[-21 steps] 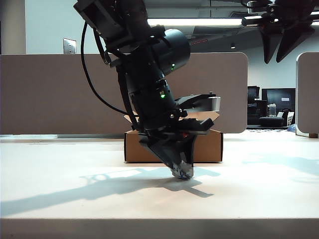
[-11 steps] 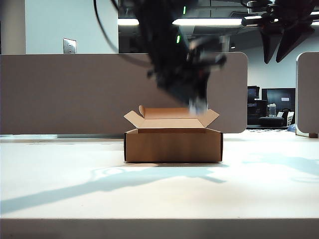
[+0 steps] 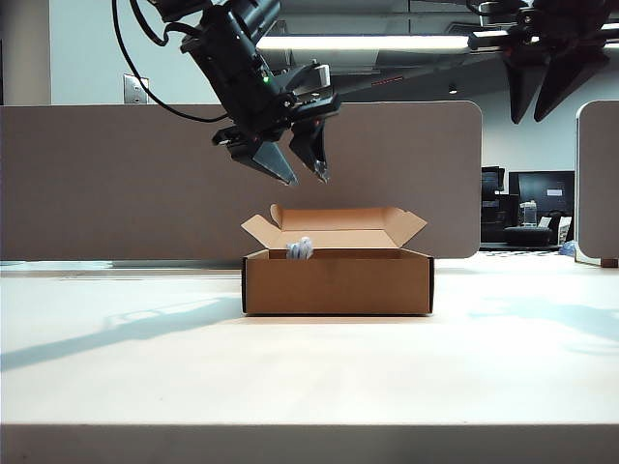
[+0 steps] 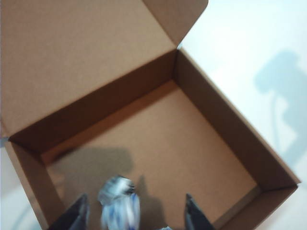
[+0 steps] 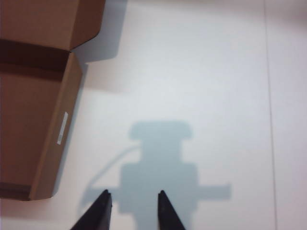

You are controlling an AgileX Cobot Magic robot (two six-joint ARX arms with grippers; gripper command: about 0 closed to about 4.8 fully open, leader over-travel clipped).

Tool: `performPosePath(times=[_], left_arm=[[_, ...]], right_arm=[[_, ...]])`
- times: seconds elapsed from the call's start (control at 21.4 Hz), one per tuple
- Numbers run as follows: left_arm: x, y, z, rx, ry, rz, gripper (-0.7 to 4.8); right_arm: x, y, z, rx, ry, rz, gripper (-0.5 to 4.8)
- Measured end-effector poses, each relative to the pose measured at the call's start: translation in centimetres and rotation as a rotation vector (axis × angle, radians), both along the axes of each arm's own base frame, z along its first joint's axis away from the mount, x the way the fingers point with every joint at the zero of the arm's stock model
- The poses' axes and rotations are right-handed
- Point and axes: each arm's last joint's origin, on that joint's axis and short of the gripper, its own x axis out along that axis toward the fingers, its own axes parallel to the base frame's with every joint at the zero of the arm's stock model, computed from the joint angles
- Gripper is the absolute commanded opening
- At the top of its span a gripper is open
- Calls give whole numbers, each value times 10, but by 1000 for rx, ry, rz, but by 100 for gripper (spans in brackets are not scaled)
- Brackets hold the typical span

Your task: Pick up all the paper balls on the table and put them in the paper box.

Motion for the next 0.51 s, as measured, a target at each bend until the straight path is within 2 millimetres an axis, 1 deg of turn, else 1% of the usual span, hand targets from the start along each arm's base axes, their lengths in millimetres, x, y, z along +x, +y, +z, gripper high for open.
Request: performPosePath(times=[0.14, 0.19, 0.23, 0.33, 0.37, 0.42, 0.47, 0.51], left_arm=[[1, 2, 0, -13, 7, -10, 235], [0, 2, 0, -13, 10, -12, 209], [-2, 3, 0, -4, 32, -17, 174], [-8, 6, 4, 15, 60, -26, 57], [-16, 10, 14, 23, 69, -33, 47], [-21, 13, 22, 20, 63, -34, 15], [-30, 18, 39, 11, 35, -39, -6], [-43, 25, 59, -3, 2, -40, -6]], right_arm=[[0, 0, 0, 4, 1, 4, 143], [0, 0, 0, 5, 1, 5, 143], [0, 0, 0, 6, 1, 6, 136], [0, 0, 0, 7, 0, 6, 84], [-1, 0, 2, 10, -4, 3, 83], [-3, 0, 4, 12, -10, 2, 71], [-11, -2, 13, 23, -39, -2, 36], [-20, -3, 25, 33, -81, -3, 25]])
